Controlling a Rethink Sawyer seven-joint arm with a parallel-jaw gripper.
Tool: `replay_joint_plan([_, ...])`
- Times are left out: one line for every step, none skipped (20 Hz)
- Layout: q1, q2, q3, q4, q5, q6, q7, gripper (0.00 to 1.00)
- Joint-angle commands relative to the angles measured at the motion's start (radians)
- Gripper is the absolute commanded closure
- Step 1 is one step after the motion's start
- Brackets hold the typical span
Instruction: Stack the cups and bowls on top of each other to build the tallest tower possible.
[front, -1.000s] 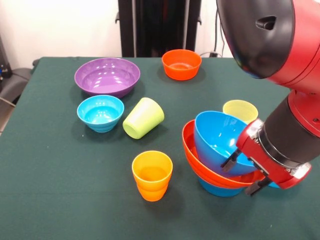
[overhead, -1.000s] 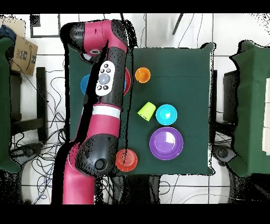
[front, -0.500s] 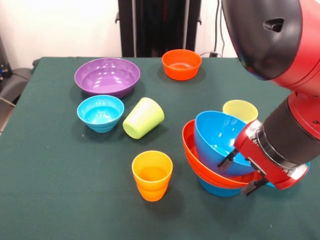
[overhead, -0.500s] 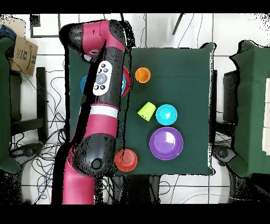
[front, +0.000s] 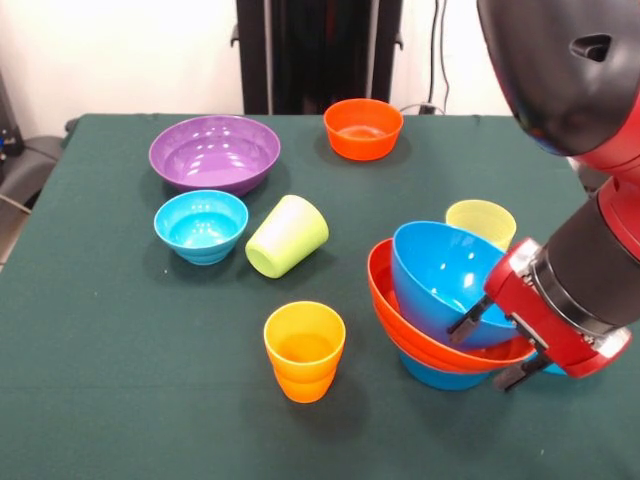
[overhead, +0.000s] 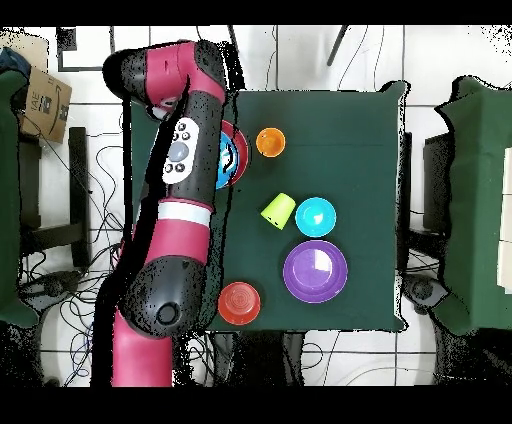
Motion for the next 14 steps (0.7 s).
replay_joint_plan([0.029, -0.01, 0.012, 0.147, -0.061, -0.083, 0.306, 0.0])
replay_joint_plan([0.033, -0.009, 0.01, 0.151, -0.06, -0.084, 0.312, 0.0])
replay_joint_plan([0.036, -0.009, 0.008, 0.155, -0.059, -0.084, 0.319, 0.0])
replay_joint_plan([0.038, -0.008, 0.004, 0.156, -0.057, -0.083, 0.324, 0.0])
replay_joint_plan([0.041, -0.008, -0.003, 0.159, -0.057, -0.082, 0.334, 0.0])
replay_joint_plan([0.04, -0.005, -0.007, 0.159, -0.056, -0.084, 0.337, 0.0])
replay_joint_plan([0.039, -0.003, -0.011, 0.158, -0.055, -0.086, 0.341, 0.0])
replay_joint_plan([0.038, -0.003, -0.011, 0.159, -0.055, -0.09, 0.339, 0.0])
replay_joint_plan([0.037, -0.002, -0.012, 0.16, -0.055, -0.094, 0.337, 0.0])
replay_joint_plan([0.037, -0.002, -0.014, 0.161, -0.054, -0.095, 0.336, 0.0])
replay_joint_plan([0.038, -0.003, -0.016, 0.164, -0.054, -0.095, 0.336, 0.0])
replay_joint_plan([0.039, -0.003, -0.018, 0.164, -0.052, -0.094, 0.336, 0.0])
replay_joint_plan([0.04, -0.004, -0.021, 0.166, -0.05, -0.093, 0.336, 0.0])
replay_joint_plan([0.04, -0.004, -0.022, 0.166, -0.049, -0.092, 0.339, 0.0])
